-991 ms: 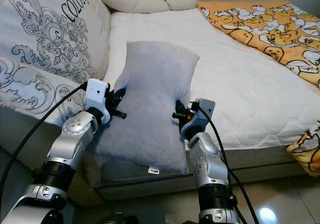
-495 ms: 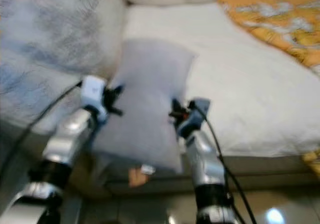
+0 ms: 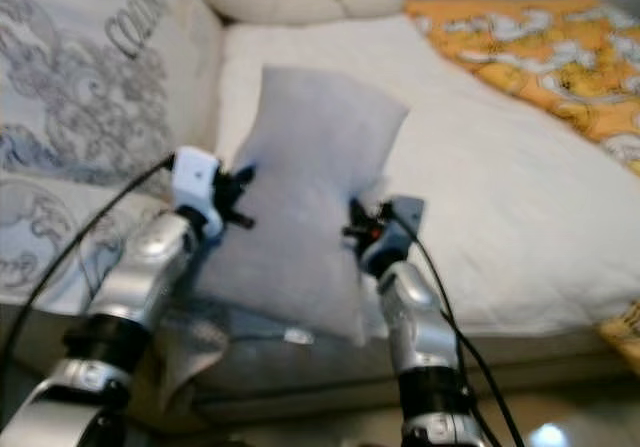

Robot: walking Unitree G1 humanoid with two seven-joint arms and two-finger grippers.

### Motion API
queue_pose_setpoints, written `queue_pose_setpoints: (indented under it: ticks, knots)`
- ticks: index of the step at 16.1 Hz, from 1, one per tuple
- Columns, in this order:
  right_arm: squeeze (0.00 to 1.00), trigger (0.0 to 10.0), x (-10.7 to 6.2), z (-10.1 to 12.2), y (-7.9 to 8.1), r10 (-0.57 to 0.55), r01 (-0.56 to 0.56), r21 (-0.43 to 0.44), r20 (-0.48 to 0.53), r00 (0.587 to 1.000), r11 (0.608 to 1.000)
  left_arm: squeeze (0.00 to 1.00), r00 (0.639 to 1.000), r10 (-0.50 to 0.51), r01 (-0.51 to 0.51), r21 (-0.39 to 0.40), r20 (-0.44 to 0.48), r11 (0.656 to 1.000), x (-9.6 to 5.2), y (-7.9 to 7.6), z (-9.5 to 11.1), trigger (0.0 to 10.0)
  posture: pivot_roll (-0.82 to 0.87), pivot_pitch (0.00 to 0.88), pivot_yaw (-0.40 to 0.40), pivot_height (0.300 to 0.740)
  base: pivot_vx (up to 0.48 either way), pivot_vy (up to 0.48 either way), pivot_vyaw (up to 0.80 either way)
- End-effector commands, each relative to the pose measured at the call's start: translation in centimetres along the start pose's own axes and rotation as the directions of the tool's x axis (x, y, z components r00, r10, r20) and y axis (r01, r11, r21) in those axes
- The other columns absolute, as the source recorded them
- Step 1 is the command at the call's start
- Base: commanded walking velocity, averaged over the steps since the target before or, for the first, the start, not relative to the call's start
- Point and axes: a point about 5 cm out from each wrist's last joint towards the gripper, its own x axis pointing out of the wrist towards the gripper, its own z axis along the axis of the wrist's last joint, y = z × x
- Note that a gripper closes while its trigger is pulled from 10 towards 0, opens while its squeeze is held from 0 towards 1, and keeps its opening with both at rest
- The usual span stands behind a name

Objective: Clean up the room

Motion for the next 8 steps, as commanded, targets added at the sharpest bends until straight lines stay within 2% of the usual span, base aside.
queue_pose_setpoints:
  ticks: [1,3,8]
  knots:
    - [0.0,10.0,0.16,0.68,-0.43,-0.019,0.019,-0.007,0.018,1.0,1.0,0.0,0.999,-0.006,0.006,-0.001,0.042,1.0,0.33,-0.37,0.91,10.0,-0.02,0.0,0.034,0.74,0.368,0.0,0.8]
    - [0.0,10.0,0.11,0.62,-0.82,-0.048,0.048,0.033,0.024,0.999,0.998,0.0,0.999,-0.004,0.004,0.0,0.04,1.0,0.33,-0.29,0.93,10.0,-0.02,0.0,0.034,0.74,0.369,0.0,0.0]
    - [0.0,10.0,0.04,0.45,-0.93,-0.05,0.05,0.017,0.016,0.999,0.999,0.0,0.999,-0.01,0.01,0.005,0.037,1.0,0.36,-0.27,0.93,10.0,-0.02,0.0,0.04,0.74,0.365,0.0,0.0]
